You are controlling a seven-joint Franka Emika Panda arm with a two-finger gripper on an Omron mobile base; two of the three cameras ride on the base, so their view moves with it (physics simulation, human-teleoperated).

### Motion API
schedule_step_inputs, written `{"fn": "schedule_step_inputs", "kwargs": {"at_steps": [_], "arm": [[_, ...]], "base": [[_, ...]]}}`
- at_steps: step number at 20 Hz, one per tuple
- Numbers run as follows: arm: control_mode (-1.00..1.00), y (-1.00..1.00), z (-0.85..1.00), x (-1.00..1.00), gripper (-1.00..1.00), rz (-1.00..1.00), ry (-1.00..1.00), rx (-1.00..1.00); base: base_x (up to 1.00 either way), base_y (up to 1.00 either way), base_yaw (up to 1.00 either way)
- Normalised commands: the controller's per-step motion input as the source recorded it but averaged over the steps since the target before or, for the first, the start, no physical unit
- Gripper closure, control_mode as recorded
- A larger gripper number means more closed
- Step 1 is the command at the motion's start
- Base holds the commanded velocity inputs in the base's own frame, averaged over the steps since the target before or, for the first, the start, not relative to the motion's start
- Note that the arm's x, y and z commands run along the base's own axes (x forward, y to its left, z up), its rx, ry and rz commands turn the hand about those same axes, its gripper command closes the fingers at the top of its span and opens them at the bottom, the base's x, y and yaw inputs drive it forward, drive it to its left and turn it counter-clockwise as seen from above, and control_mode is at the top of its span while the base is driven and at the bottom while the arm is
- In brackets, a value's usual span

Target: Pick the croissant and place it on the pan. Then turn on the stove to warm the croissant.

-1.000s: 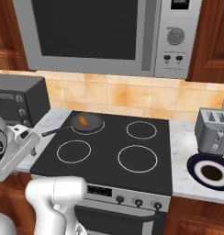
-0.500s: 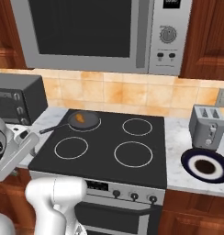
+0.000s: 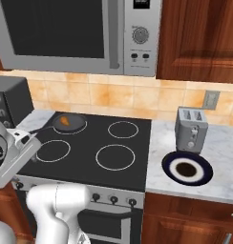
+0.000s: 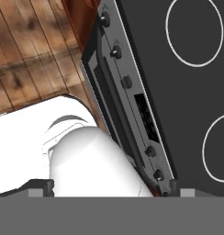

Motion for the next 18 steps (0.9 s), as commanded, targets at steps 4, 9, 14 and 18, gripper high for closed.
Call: {"fn": "schedule_step_inputs", "kwargs": {"at_steps": [4, 9, 14, 18], "arm": [[1.0, 0.0, 0.0, 0.0, -1.0, 0.0, 0.0, 0.0], [1.0, 0.0, 0.0, 0.0, -1.0, 0.0, 0.0, 0.0], [1.0, 0.0, 0.0, 0.0, -1.0, 0.0, 0.0, 0.0], [-1.0, 0.0, -0.01, 0.0, -1.0, 0.0, 0.0, 0.0]], "base": [[-0.03, -0.29, 0.0], [0.0, -0.12, 0.0], [0.0, -0.13, 0.0], [0.0, -0.05, 0.0]]}}
